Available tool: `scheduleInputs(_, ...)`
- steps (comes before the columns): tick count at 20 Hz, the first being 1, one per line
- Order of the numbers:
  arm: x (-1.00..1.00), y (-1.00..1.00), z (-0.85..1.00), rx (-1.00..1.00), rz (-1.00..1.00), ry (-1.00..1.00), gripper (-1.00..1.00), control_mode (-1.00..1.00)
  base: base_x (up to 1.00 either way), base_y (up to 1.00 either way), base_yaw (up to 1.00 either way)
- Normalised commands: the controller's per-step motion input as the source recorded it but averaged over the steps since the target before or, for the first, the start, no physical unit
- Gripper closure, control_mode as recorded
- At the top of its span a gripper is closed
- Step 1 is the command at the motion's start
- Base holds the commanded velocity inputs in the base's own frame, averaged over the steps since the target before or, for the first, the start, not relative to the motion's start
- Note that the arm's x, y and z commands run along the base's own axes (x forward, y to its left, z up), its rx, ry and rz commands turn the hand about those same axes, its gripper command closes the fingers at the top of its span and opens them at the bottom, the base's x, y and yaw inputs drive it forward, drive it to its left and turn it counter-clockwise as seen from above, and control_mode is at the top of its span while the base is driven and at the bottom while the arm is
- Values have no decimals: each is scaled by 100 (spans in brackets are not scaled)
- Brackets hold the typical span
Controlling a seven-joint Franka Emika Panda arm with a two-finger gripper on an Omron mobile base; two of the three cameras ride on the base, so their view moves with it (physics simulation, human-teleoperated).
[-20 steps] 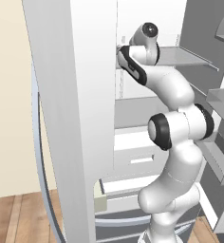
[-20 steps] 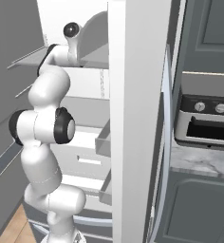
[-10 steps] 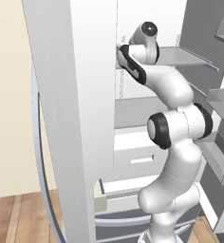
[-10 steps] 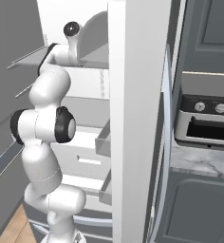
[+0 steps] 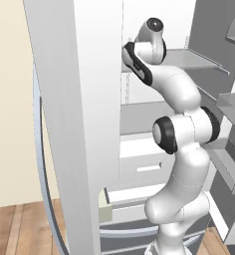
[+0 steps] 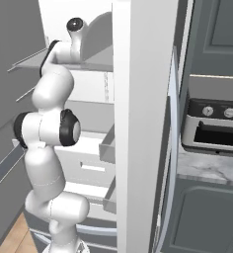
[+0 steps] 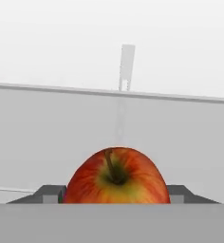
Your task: Pick the apple and kiwi from the fridge and place them inside the tupperware on the counter.
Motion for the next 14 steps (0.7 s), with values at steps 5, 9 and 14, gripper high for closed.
scheduleInputs(5,0,0,-18,3,0,2,100,-100,0,0,0)
scheduleInputs(9,-6,0,-14,2,0,-19,100,-100,0,0,0)
scheduleInputs(14,-46,8,-8,0,0,-35,100,-100,0,0,0)
